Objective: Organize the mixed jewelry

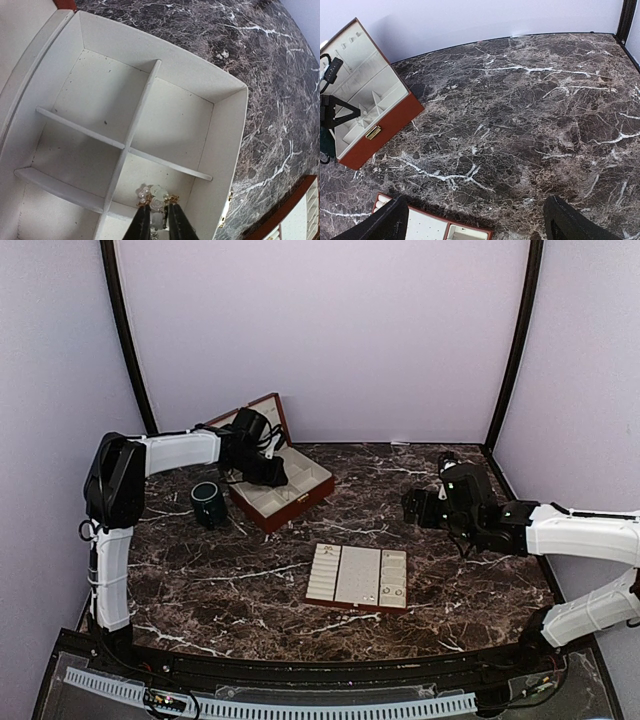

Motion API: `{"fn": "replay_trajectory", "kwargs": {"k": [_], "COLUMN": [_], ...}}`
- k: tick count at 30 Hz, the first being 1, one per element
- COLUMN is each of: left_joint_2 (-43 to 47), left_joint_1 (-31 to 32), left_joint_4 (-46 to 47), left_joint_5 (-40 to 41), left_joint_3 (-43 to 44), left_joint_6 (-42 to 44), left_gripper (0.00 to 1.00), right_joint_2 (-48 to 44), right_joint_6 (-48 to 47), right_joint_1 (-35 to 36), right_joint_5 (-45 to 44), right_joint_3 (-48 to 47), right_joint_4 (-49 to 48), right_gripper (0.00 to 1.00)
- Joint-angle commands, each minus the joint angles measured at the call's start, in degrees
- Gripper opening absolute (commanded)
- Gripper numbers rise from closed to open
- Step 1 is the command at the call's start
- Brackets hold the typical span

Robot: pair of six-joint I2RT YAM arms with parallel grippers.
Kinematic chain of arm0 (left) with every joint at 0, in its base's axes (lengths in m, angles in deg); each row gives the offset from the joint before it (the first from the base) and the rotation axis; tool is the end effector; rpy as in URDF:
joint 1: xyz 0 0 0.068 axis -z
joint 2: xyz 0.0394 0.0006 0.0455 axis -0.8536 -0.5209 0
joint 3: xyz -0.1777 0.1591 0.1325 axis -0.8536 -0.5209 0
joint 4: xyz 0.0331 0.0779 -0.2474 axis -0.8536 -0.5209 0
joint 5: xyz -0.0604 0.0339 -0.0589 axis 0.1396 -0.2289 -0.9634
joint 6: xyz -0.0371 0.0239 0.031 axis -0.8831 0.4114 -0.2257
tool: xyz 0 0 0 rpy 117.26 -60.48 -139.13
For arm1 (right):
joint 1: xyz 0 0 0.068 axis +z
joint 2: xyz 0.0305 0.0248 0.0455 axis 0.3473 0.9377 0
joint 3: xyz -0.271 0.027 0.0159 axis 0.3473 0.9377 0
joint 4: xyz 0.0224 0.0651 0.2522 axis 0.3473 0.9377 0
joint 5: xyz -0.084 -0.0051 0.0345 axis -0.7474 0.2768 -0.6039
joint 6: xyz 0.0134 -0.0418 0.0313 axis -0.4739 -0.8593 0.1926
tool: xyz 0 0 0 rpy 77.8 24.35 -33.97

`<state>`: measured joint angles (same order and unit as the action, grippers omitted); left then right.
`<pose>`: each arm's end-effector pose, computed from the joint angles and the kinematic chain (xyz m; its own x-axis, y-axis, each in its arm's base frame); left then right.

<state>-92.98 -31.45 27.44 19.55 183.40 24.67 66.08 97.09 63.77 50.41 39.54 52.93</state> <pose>0.4293 -0.2293 0.2083 -0.7425 0.1798 -0.6453 0.4545 0.8429 -0.2881 0.2006 0.1686 0.2392 -0.5110 0.2153 -0.8322 -0.0782 0.9525 0.2944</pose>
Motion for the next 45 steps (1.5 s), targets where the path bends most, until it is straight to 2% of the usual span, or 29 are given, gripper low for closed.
{"fn": "replay_trajectory", "kwargs": {"k": [1,3,8,16,22,28,34,38,42,45], "left_joint_2": [0.22,0.15,0.23,5.18,21.28,38.25,51.41,57.40,61.32,64.30], "left_joint_1": [-0.32,-0.30,-0.27,-0.29,-0.19,-0.31,-0.34,-0.35,0.17,2.89], "left_joint_4": [1.57,1.58,0.55,0.87,12.63,12.25,8.04,4.16,-0.42,-2.85], "left_joint_5": [-0.45,-0.36,-0.21,0.98,6.41,11.40,12.23,12.19,7.49,6.92], "left_joint_3": [0.99,1.28,2.29,-0.17,-18.88,-34.16,-46.69,-53.33,-59.14,-62.95], "left_joint_6": [0.58,0.67,0.65,-0.53,-4.33,-7.30,-12.30,-15.59,-20.11,-22.85], "left_gripper": [0.21,0.28,0.51,0.59,0.66,0.74,0.75,0.69,0.58,0.57], "right_joint_2": [-0.13,-0.09,-0.03,-2.19,-4.04,-5.87,-8.07,-10.17,-11.79,-12.41], "right_joint_6": [-0.86,-0.99,-1.30,-1.09,0.66,4.03,7.44,9.33,11.04,11.90], "right_joint_1": [-0.70,-0.81,-1.07,-1.18,-1.19,-1.17,-1.09,-0.99,-0.90,-0.81], "right_joint_5": [0.01,0.08,0.12,0.18,0.82,6.60,12.82,14.51,14.99,14.63], "right_joint_3": [-1.48,-1.61,-2.03,-2.22,-2.01,-1.06,2.04,5.62,8.03,9.17], "right_joint_4": [-2.02,-2.00,-1.27,2.69,6.77,9.80,12.10,12.21,11.99,11.23], "right_gripper": [0.95,0.95,0.95,0.94,0.92,0.89,0.84,0.82,0.81,0.81]}}
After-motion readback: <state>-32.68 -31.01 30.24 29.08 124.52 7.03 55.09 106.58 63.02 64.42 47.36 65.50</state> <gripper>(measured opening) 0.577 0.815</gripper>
